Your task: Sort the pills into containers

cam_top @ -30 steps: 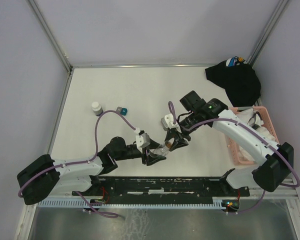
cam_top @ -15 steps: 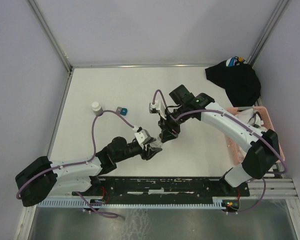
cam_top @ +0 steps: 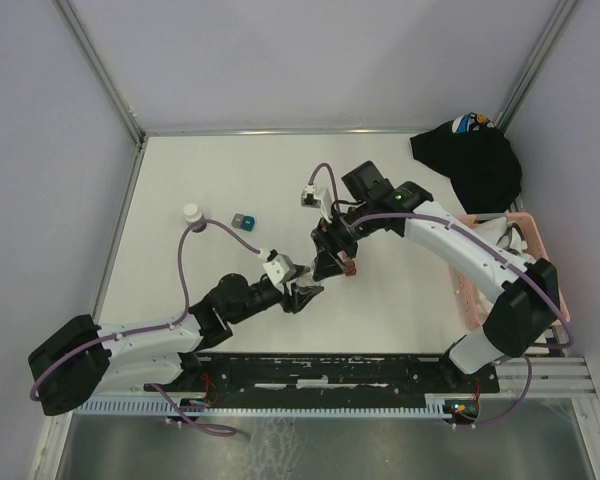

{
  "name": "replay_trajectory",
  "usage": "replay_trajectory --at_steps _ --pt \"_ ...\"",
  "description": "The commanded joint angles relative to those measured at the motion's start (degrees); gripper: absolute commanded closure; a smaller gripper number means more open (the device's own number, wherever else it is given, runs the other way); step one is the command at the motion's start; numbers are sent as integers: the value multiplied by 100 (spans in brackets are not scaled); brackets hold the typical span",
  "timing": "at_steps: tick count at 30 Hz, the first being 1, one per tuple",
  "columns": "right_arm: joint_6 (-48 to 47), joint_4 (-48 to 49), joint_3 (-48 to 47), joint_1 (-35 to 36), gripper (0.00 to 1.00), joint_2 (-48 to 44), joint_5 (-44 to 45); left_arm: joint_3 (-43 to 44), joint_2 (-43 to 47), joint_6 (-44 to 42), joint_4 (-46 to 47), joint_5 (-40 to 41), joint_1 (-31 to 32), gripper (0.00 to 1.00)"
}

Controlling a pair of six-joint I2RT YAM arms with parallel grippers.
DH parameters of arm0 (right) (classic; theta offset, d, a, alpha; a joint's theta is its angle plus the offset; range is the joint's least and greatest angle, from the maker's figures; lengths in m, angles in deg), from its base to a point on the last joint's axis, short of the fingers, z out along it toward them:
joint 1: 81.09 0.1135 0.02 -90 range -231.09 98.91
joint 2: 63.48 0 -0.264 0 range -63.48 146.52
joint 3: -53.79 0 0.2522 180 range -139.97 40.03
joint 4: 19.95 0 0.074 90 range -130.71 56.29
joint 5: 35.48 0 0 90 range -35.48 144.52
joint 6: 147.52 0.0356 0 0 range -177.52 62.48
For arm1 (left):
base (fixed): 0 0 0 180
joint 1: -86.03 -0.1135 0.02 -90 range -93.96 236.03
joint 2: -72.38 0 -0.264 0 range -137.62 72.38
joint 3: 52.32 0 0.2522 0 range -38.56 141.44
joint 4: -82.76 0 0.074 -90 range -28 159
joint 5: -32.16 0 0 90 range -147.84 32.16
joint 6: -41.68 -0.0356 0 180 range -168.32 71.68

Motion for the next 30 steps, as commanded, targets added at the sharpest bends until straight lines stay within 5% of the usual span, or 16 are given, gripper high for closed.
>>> replay_trajectory --at_steps 1,5,9,17,30 --pt "-560 190 -7 -289 12 -851 -725 -110 164 62 610 -383 16 97" --pt "-1525 -131 95 -469 1 -1263 -1112 -198 150 105 591 -745 17 97" --pt "-2841 -627 240 -550 1 -1574 -1443 -181 139 149 579 -1092 20 97" --pt "-8179 -2896 890 -587 1 -1748 -2218 139 -121 321 565 -2624 11 97" --pt "-8185 -2170 1364 -286 11 -1752 -2050 456 -715 494 920 -2996 18 97"
